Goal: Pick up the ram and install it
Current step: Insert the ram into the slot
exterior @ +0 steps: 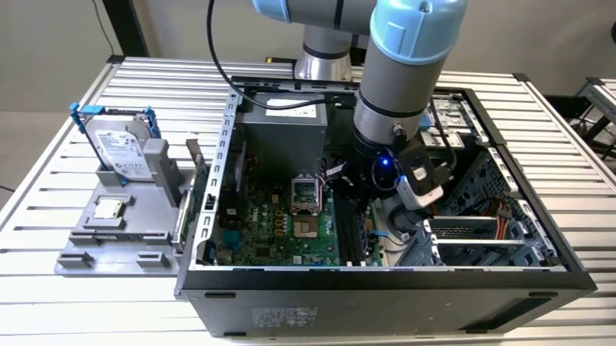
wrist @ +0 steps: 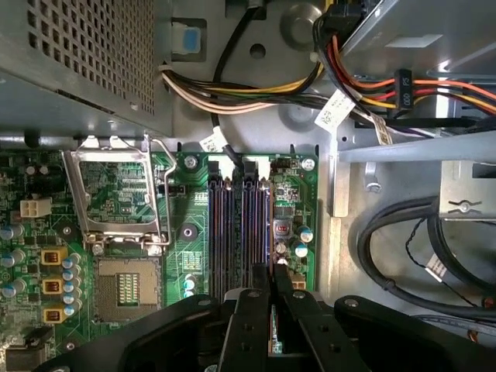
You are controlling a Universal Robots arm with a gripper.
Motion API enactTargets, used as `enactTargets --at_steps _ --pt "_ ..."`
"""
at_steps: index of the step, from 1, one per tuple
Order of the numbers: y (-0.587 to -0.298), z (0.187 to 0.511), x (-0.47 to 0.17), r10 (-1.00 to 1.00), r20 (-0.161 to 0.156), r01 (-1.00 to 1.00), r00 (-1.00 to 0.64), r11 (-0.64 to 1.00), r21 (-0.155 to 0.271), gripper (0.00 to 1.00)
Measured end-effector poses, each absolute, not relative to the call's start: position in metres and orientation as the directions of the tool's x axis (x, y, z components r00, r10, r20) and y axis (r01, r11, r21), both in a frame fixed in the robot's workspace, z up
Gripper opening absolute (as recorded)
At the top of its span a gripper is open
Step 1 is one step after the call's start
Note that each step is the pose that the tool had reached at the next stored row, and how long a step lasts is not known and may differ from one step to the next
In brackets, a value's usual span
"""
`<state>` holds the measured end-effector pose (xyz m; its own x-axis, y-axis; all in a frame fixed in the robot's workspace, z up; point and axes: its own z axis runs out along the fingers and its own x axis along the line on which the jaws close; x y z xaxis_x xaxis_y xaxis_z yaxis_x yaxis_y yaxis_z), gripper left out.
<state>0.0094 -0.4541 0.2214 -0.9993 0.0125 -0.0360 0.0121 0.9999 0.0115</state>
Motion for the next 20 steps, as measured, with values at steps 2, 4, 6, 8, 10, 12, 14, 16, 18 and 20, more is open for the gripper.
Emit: enactTargets --at_steps 2,4,6,8,10,12,14,16,18,20 --pt "-0.4543 0.2213 0.0094 0.013 -0.036 0.012 -0.999 1.0 0.012 0.0" --pt "-0.4551 0.2212 0.0094 0.013 -0.036 0.012 -0.999 1.0 0.012 0.0" --pt "-0.4558 0.2212 0.0094 0.013 -0.036 0.012 -0.999 1.0 0.011 0.0" --pt "-0.456 0.2212 0.0094 0.012 -0.036 0.012 -0.999 1.0 0.011 0.0" --pt "-0.4564 0.2211 0.0094 0.012 -0.036 0.012 -0.999 1.0 0.01 0.0" --pt "-0.4568 0.2207 0.0091 0.011 -0.036 0.01 -0.999 1.0 0.009 0.0" --pt "-0.4569 0.2204 0.0085 0.01 -0.036 0.01 -0.999 1.0 0.008 0.0" --pt "-0.4569 0.2196 0.0078 0.01 -0.036 0.01 -0.999 1.0 0.008 0.0" --pt "-0.4569 0.2184 0.0075 0.01 -0.036 0.009 -0.999 1.0 0.007 0.0" --pt "-0.4568 0.2168 0.0072 0.01 -0.036 0.009 -0.999 1.0 0.007 0.0"
